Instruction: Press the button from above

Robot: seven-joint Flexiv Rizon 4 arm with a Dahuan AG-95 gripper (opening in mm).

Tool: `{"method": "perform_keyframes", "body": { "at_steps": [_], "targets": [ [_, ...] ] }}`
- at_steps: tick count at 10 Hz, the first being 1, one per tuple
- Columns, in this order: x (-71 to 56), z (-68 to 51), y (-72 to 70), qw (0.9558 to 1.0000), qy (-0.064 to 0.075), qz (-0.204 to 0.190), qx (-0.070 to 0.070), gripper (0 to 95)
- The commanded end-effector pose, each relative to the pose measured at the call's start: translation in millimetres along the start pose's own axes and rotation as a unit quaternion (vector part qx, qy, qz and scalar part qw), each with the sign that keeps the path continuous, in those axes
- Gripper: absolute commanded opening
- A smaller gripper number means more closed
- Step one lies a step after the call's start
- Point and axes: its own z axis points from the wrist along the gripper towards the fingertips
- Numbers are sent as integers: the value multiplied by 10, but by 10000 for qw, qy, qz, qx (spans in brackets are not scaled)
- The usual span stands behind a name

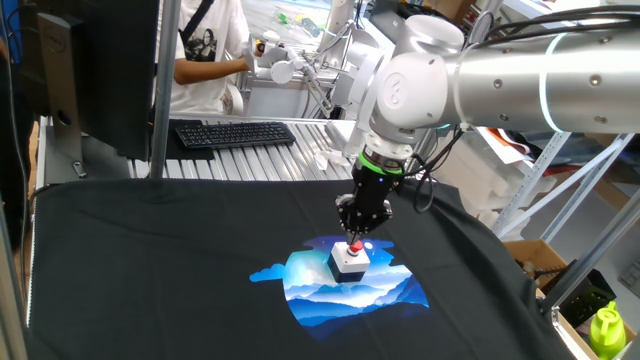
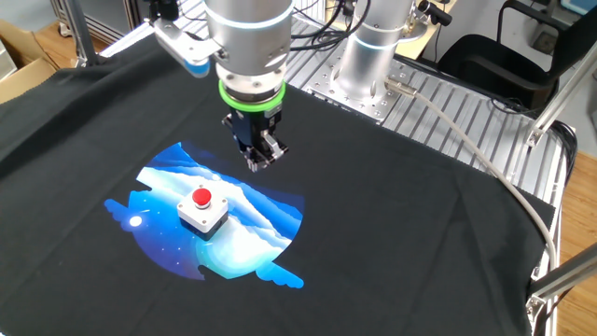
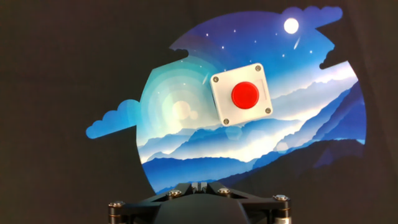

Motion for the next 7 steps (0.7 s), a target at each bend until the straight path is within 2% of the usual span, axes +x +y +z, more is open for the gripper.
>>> {"method": "perform_keyframes", "body": {
  "at_steps": [1, 7],
  "targets": [
    [-59, -6, -26, 10000, 2, -50, 9, 0],
    [-243, -22, -112, 9998, -10, -175, 54, 0]
  ]
}}
